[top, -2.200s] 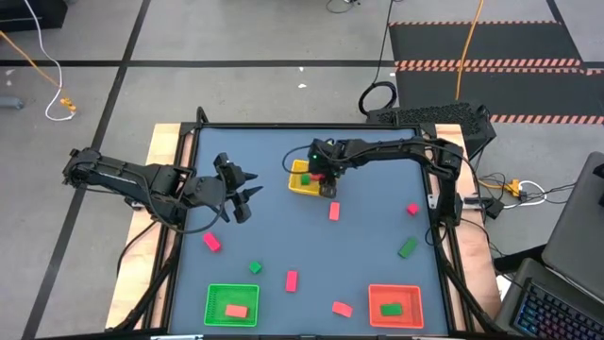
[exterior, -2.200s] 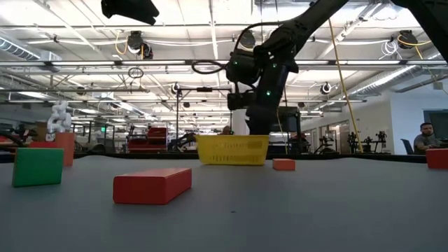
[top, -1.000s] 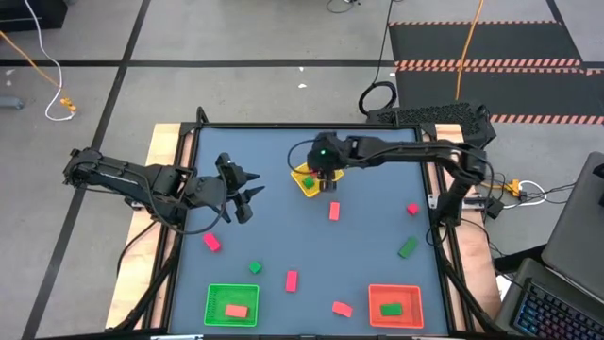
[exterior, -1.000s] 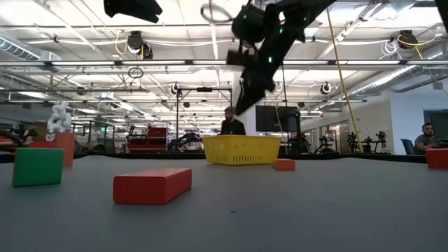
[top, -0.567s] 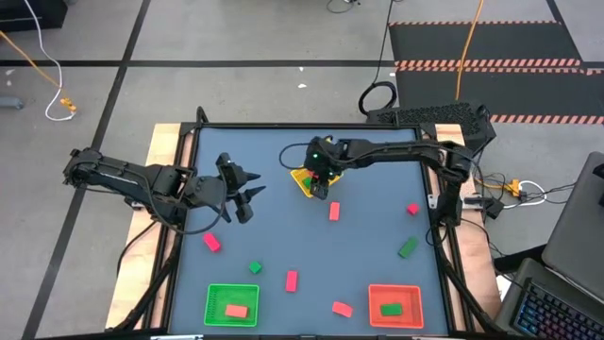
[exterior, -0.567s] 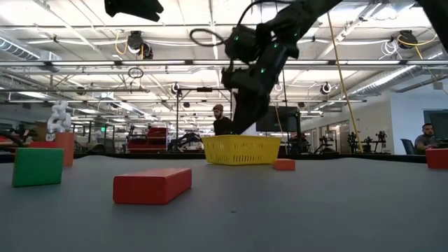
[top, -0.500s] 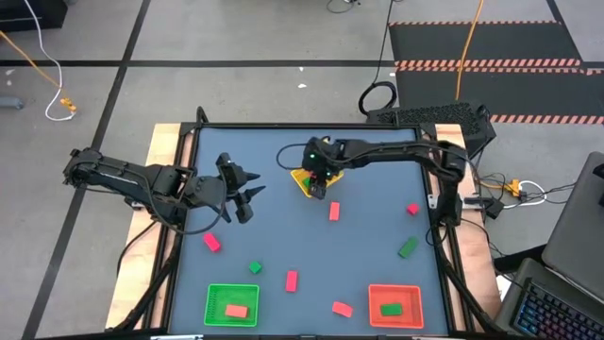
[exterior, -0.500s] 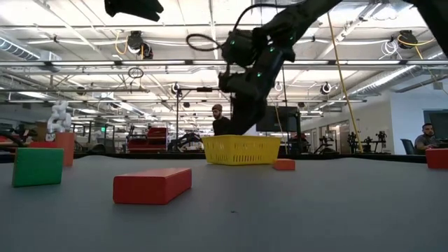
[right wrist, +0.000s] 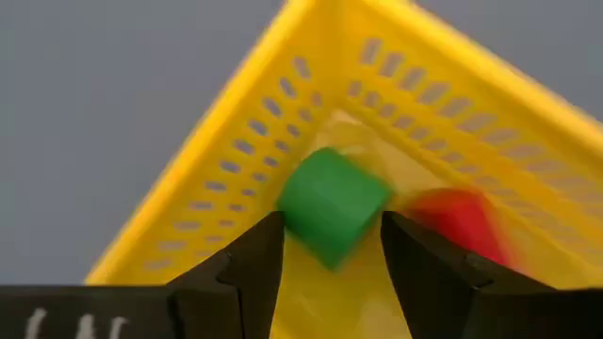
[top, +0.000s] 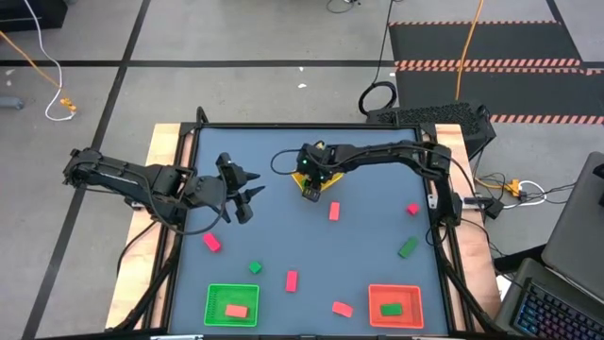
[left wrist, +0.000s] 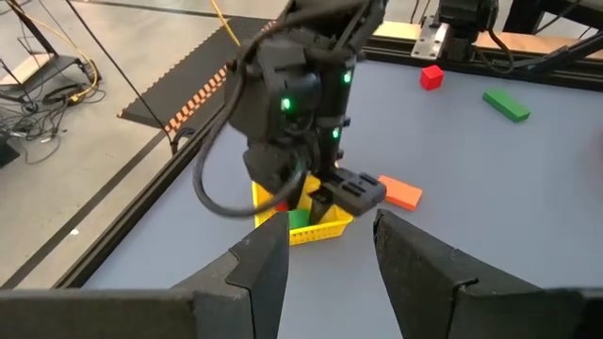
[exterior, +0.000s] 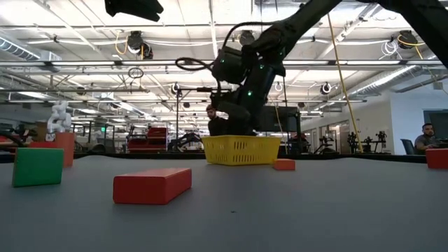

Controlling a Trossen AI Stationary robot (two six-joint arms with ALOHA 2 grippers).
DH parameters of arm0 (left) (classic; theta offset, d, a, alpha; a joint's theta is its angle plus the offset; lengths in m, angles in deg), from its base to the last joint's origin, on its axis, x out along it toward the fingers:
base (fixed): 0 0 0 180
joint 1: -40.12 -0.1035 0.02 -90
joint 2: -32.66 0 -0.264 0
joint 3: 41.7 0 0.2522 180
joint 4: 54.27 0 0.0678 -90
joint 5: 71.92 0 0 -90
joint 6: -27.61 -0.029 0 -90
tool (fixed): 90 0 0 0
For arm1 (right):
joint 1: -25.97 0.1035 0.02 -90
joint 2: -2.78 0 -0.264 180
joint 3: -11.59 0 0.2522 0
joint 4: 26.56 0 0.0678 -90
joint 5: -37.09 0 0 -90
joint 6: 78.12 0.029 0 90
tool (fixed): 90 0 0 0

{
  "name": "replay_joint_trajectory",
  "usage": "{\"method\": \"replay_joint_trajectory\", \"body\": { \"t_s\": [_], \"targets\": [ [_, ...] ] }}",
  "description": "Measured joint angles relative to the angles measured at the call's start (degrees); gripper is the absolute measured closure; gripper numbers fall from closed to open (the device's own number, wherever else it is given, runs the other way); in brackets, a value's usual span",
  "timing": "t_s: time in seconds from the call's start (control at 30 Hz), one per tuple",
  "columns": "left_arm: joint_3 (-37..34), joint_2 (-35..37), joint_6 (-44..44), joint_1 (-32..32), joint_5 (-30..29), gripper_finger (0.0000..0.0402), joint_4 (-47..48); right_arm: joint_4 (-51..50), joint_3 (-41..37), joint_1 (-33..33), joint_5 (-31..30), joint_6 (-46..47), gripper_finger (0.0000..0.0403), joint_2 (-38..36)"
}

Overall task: Sort & place blocks by color
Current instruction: Put the green block into the orange bin

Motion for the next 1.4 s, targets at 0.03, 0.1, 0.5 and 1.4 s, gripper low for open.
{"method": "replay_joint_trajectory", "body": {
  "t_s": [0.03, 0.1, 0.5, 1.4],
  "targets": [
    [0.00, 0.00, 0.00, 0.00, 0.00, 0.0243, 0.01, 0.13, 0.00, 0.12, -0.15, 0.01, 0.0229, 0.52],
    [0.00, 0.00, 0.00, 0.07, 0.00, 0.0243, 0.02, 0.16, -0.02, 0.13, -0.27, 0.12, 0.0229, 0.72],
    [0.00, 0.00, 0.03, 0.04, 0.00, 0.0243, 0.04, 2.44, -0.13, 0.64, -4.37, -4.16, 0.0230, 0.41],
    [0.00, 0.00, 0.33, 0.04, 0.02, 0.0243, 0.53, 1.58, -0.15, 0.86, -4.50, -15.67, 0.0319, 0.37]
  ]
}}
